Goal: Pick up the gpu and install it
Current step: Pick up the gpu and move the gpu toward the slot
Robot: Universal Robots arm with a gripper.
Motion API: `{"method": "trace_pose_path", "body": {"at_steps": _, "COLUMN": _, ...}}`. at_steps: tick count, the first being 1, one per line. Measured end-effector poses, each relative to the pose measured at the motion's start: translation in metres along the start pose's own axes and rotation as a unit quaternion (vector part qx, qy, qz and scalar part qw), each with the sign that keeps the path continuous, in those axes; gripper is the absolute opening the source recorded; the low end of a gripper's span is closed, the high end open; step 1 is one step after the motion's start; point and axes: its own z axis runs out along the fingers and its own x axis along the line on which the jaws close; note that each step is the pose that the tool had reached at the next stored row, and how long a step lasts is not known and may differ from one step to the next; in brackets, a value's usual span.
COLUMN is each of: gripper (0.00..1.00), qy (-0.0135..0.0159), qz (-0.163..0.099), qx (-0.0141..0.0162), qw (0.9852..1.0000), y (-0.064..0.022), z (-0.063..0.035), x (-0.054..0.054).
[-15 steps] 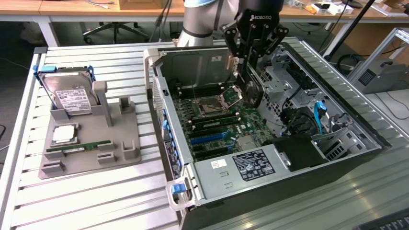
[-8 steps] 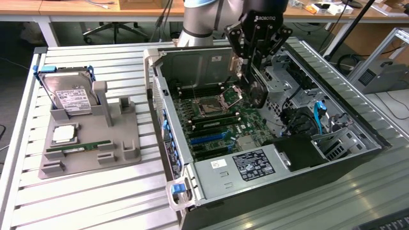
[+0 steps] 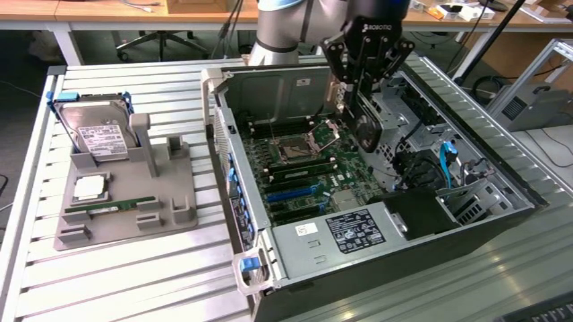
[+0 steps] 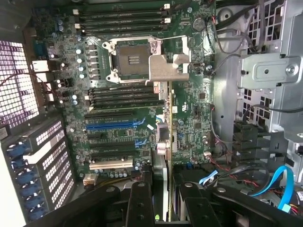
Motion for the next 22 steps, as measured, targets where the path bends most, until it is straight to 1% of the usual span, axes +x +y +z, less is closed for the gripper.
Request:
{"method": "trace_pose_path", "body": {"at_steps": 9, "gripper": 0.27, "qy": -0.0005, "qz": 0.0, "qx": 0.007, "qw": 1.0, "y": 0.0014, "z": 0.0038, "x": -0.008}}
{"method": "trace_pose_path", "body": {"at_steps": 14, "gripper": 0.27, "qy": -0.0005, "qz": 0.0, "qx": 0.0075, "qw": 1.0, "y": 0.0022, "z": 0.0046, "x": -0.009}}
{"method": "trace_pose_path", "body": {"at_steps": 19, "gripper": 0.27, "qy": -0.0006, "qz": 0.0, "qx": 0.0075, "qw": 1.0, "y": 0.0048, "z": 0.0049, "x": -0.008}}
{"method": "trace_pose_path", "body": {"at_steps": 22, "gripper": 0.27, "qy": -0.0006, "qz": 0.0, "qx": 0.0087, "qw": 1.0, "y": 0.0113, "z": 0.005, "x": -0.008}}
